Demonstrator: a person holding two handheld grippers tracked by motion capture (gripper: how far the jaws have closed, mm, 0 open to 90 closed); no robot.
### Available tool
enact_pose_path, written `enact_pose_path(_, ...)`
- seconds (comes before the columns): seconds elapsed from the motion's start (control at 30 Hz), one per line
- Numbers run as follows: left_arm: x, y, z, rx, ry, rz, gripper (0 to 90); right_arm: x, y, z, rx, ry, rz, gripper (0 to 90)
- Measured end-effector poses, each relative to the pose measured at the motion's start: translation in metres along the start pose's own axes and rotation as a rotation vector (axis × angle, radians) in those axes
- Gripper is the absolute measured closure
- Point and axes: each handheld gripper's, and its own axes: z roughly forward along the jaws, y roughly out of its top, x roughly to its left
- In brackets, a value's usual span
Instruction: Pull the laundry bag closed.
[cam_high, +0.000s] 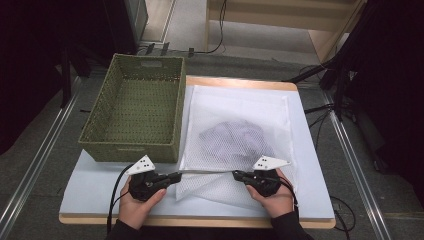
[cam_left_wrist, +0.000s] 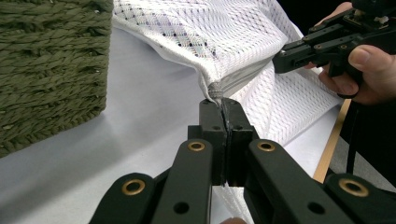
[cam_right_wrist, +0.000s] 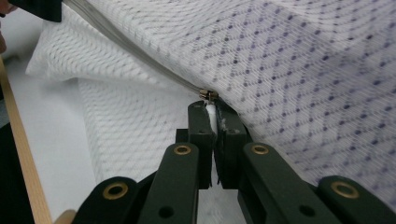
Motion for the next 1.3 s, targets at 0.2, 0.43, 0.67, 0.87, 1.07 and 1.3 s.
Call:
enact_pose_path(0.2, 0.000, 0.000, 0.000, 0.002, 0.003, 0.001, 90.0, -0.006, -0.006, -0.008, 0.003, -0.015, 0.011, 87.6)
enact_pose_path(0.43, 0.001, -0.001, 0.000, 0.003, 0.008, 0.000, 90.0, -0.019, -0.017, -0.026, 0.007, -0.057, 0.036, 87.6)
enact_pose_path(0.67, 0.002, -0.001, 0.001, 0.006, 0.011, -0.005, 90.0, -0.034, -0.031, -0.049, -0.001, -0.101, 0.078, 87.6)
enact_pose_path(0.87, 0.002, -0.001, 0.001, 0.008, 0.011, -0.003, 90.0, -0.042, -0.041, -0.063, -0.003, -0.128, 0.097, 87.6)
enact_pose_path(1.07, 0.002, -0.001, 0.002, 0.007, 0.009, -0.002, 90.0, -0.047, -0.047, -0.074, -0.014, -0.148, 0.114, 87.6)
enact_pose_path(1.3, 0.002, -0.001, 0.002, 0.008, 0.012, -0.001, 90.0, -0.052, -0.053, -0.084, -0.021, -0.171, 0.128, 87.6)
